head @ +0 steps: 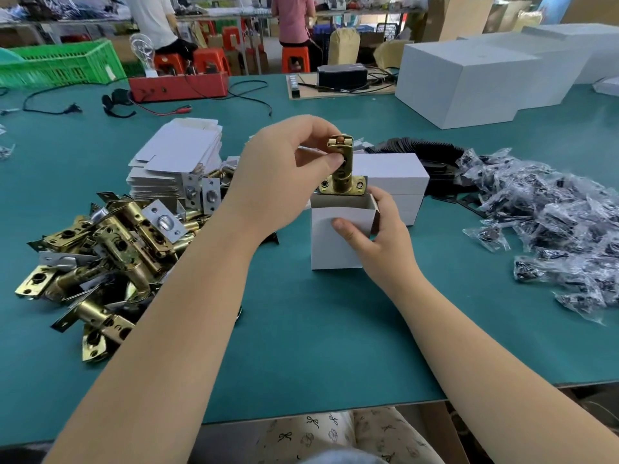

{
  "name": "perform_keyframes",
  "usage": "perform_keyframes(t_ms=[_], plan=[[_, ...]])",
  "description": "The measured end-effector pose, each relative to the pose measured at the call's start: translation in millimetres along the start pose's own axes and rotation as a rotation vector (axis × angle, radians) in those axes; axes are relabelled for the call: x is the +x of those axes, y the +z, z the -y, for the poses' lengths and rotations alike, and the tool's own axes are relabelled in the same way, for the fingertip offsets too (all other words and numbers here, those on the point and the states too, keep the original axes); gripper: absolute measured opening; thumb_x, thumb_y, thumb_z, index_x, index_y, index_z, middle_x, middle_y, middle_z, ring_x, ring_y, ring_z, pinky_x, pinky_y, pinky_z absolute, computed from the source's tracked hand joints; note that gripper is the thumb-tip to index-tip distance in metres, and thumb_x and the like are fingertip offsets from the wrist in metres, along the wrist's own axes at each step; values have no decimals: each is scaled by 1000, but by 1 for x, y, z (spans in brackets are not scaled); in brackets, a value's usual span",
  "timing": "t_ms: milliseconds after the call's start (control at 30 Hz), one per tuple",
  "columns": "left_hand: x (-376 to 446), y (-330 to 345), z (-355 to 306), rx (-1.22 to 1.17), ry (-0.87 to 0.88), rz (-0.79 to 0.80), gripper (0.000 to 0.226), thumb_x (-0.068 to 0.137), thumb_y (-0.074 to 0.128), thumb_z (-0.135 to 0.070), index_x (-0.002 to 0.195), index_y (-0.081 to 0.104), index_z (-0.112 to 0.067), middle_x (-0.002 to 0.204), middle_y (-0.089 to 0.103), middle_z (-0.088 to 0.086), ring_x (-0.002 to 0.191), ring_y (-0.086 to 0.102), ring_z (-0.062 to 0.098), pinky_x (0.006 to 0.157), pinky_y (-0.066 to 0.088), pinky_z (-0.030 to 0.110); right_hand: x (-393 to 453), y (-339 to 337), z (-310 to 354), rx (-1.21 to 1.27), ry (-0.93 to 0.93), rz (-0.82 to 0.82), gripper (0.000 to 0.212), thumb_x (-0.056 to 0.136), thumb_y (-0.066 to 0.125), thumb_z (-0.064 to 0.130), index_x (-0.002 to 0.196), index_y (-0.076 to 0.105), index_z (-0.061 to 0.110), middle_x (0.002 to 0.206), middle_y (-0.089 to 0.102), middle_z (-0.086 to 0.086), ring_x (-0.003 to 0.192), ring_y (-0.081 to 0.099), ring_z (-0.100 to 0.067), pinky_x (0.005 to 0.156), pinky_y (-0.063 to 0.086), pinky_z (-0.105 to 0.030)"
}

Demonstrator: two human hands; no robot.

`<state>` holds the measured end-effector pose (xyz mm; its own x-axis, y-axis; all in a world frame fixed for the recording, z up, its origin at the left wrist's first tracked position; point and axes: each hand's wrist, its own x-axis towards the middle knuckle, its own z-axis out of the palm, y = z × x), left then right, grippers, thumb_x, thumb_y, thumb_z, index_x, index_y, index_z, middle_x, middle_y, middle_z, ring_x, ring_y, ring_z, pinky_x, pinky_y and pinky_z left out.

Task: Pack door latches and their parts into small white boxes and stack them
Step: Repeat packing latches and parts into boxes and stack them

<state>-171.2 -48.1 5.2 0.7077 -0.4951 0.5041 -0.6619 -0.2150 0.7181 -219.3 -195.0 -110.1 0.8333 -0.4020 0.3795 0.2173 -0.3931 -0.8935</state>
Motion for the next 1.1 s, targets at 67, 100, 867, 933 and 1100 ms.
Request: perform_keyframes(t_ms=[67,100,867,933,1100], plan=[[-5,-1,1,-8,10,-38,21,88,66,-6,97,64,-24,90,68,-15,80,66,-2,74,51,13,1,0,2,-11,8,13,42,76,66,51,109,41,55,98,55,43,93,56,9,71,42,-4],[-8,-1,1,-24,15,-57,20,88,66,-6,98,64,-23,90,68,-16,79,66,-3,73,51,12,0,0,2,-15,8,14,41,77,67,50,107,40,55,98,56,41,92,56,9,70,43,-4],[20,5,-8,98,80,106,15,90,65,-12,103,68,-17,89,68,-11,80,66,3,76,51,15,-1,-4,1,-12,6,29,37,85,70,35,106,43,51,87,62,30,81,59,4,65,47,-10],[22,8,-8,98,95,126,15,90,65,-12,104,68,-15,90,69,-9,81,67,4,77,51,15,-1,-6,0,3,5,19,36,85,69,35,110,45,47,89,62,26,79,58,3,66,46,-10],[19,5,7,58,38,91,14,91,65,-12,104,68,-17,91,70,-11,83,67,5,78,54,21,-1,-7,0,44,19,31,35,85,69,33,110,47,44,93,64,18,80,60,2,66,47,-13]])
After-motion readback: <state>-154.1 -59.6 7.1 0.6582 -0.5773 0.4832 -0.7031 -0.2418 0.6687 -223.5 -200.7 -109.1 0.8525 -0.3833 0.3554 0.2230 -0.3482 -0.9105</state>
